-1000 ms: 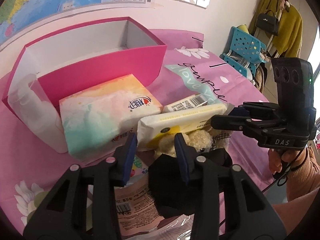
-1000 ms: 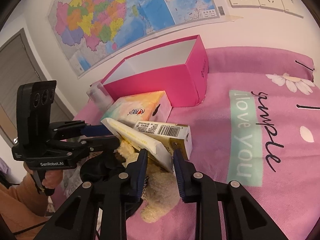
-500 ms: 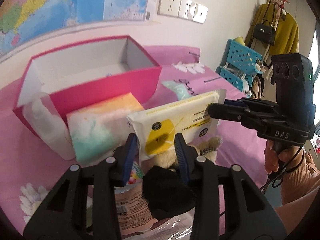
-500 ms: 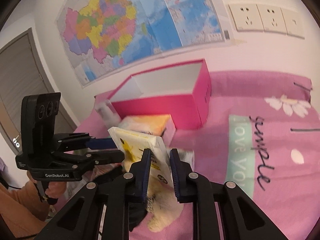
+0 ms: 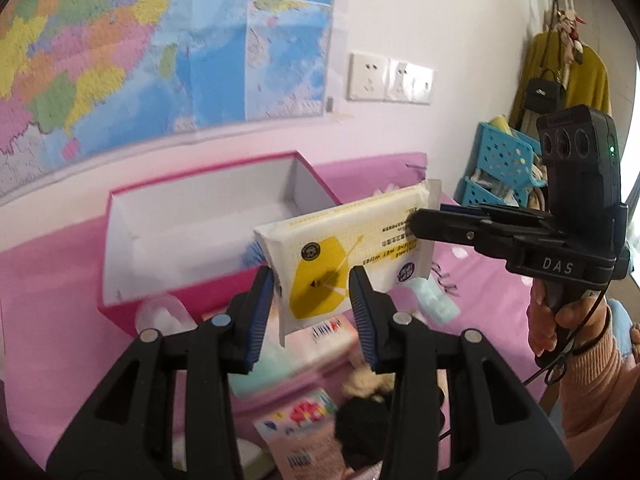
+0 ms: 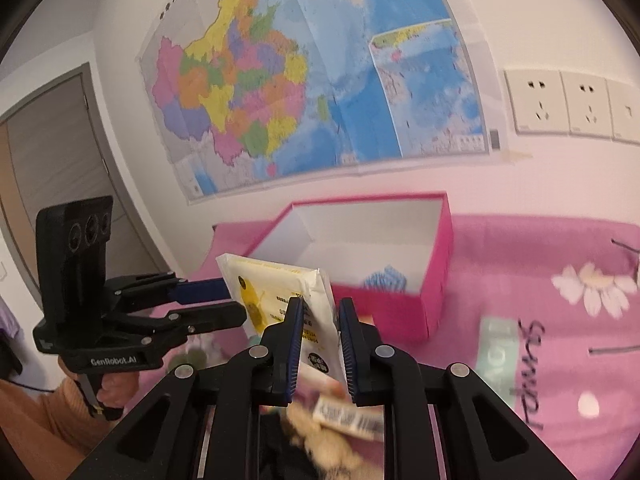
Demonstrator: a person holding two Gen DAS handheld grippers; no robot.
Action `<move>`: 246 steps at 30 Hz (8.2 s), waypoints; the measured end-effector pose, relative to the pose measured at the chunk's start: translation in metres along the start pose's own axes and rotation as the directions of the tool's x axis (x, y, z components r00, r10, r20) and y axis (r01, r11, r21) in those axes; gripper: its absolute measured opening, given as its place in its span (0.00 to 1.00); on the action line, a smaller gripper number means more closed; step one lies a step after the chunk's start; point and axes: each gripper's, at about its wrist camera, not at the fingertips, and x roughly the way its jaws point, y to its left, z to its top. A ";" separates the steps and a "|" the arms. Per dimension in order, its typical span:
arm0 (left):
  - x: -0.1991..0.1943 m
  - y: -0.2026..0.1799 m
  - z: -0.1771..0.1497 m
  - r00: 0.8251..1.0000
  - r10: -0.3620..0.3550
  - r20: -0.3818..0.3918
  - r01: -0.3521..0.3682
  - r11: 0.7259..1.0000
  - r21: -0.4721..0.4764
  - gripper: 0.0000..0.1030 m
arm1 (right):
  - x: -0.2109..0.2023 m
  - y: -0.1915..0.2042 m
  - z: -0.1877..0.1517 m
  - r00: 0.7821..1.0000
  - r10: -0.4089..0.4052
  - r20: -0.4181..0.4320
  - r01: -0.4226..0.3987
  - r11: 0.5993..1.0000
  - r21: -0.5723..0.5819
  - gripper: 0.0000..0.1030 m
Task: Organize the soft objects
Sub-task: 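Lower the wet-wipe pack into the pink box and release it, then move the right gripper back toward the cotton-swab bag, then grasp the cotton-swab bag with the right gripper and lift it, then drop the cotton-swab bag into the pink box from the right gripper, then grasp the green plush frog with the right gripper and lift it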
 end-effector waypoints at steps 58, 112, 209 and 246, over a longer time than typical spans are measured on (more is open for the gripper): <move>-0.064 0.081 -0.092 0.986 0.158 -0.058 -0.166 0.968 -0.188 0.43 | 0.030 0.043 -0.046 0.966 0.152 -0.207 -0.159 0.987 -0.016 0.58; -0.059 0.033 -0.201 0.952 -0.179 -0.248 0.106 0.954 -0.280 0.59 | 0.013 0.055 -0.114 0.966 0.129 -0.225 -0.121 0.991 0.050 0.05; -0.062 0.117 -0.116 0.982 0.156 -0.107 -0.178 0.955 -0.237 0.54 | 0.093 0.097 -0.026 0.932 0.239 -0.272 -0.272 0.958 -0.093 0.56; -0.079 0.111 -0.150 0.995 0.027 -0.095 -0.057 0.945 -0.323 0.62 | 0.129 0.143 -0.058 0.927 0.253 -0.277 -0.292 0.950 -0.112 0.23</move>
